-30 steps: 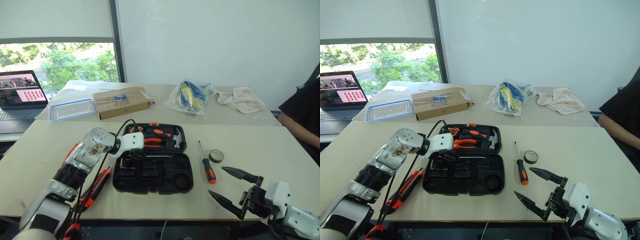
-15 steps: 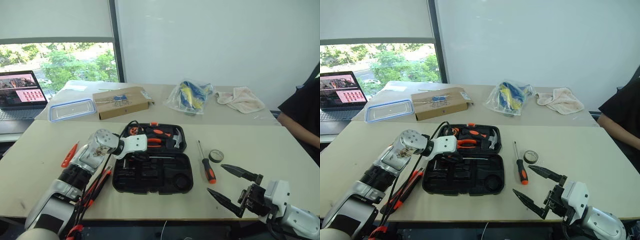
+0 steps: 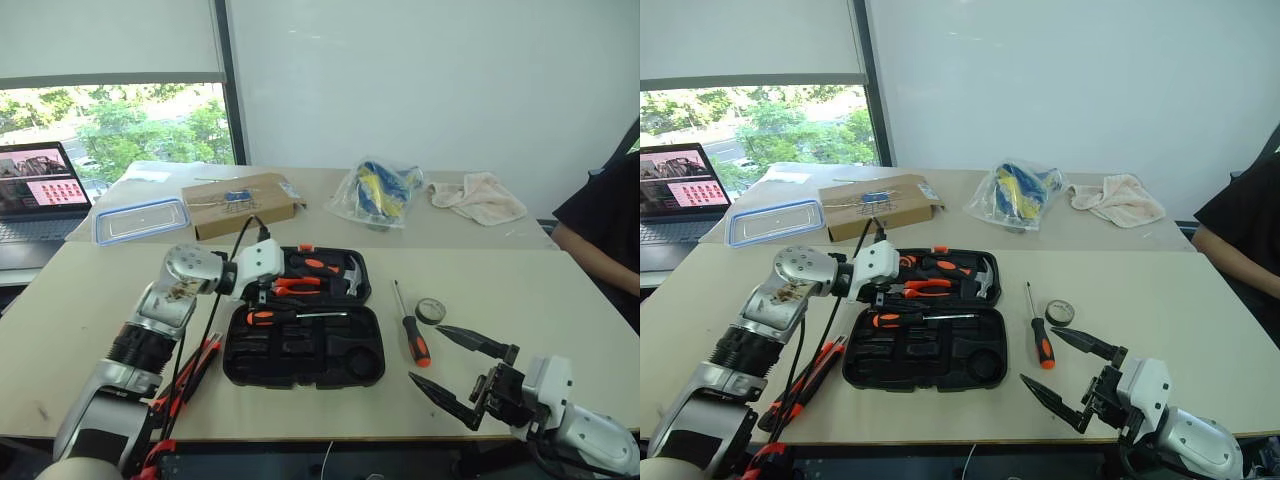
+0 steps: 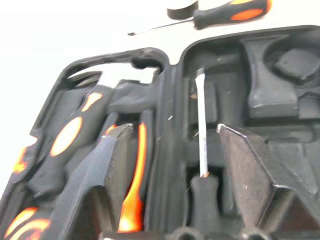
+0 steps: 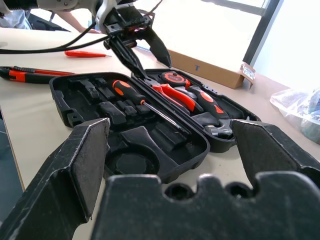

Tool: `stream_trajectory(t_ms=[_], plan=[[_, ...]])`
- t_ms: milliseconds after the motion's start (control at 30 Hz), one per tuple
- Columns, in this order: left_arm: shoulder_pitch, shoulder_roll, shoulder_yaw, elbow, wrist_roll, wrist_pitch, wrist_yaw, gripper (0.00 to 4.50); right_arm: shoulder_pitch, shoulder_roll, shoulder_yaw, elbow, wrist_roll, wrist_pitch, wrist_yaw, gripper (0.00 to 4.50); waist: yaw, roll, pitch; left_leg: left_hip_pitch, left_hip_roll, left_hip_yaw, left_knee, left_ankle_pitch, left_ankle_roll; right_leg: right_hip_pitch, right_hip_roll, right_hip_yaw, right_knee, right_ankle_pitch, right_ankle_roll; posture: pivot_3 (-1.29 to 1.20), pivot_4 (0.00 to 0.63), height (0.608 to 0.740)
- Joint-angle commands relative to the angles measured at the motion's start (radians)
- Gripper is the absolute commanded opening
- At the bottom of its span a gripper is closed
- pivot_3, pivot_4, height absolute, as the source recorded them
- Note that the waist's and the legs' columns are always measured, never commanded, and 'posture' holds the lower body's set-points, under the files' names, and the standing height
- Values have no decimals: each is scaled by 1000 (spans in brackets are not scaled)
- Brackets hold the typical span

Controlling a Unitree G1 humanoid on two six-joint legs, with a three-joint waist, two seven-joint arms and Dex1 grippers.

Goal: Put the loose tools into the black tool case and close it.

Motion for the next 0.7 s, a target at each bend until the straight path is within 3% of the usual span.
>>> stream_trajectory(t_ms=[33,133,500,700], plan=[[38,-1,26,34,-8,-3,24,1214,-26,-6,3,0,9,2,0,4500,0,0,0,0,0,0,0,0,0,0,0,0,0,0,0,0,150,740],[60,-17,21,50,-4,-4,41,20,-40,-7,7,6,7,4,1,4500,4,0,0,0,0,0,0,0,0,0,0,0,0,0,0,0,150,740],[89,-66,-35,62,31,-3,61,20,-54,-16,6,2,7,16,-3,4500,2,0,0,-1,-1,1,0,0,1,0,0,0,-2,1,1,0,150,740],[111,-59,-105,72,120,-9,79,20,-47,-10,10,-5,1,18,-11,4500,4,3,-1,1,-1,1,0,-1,1,3,0,0,-2,1,1,0,150,740]])
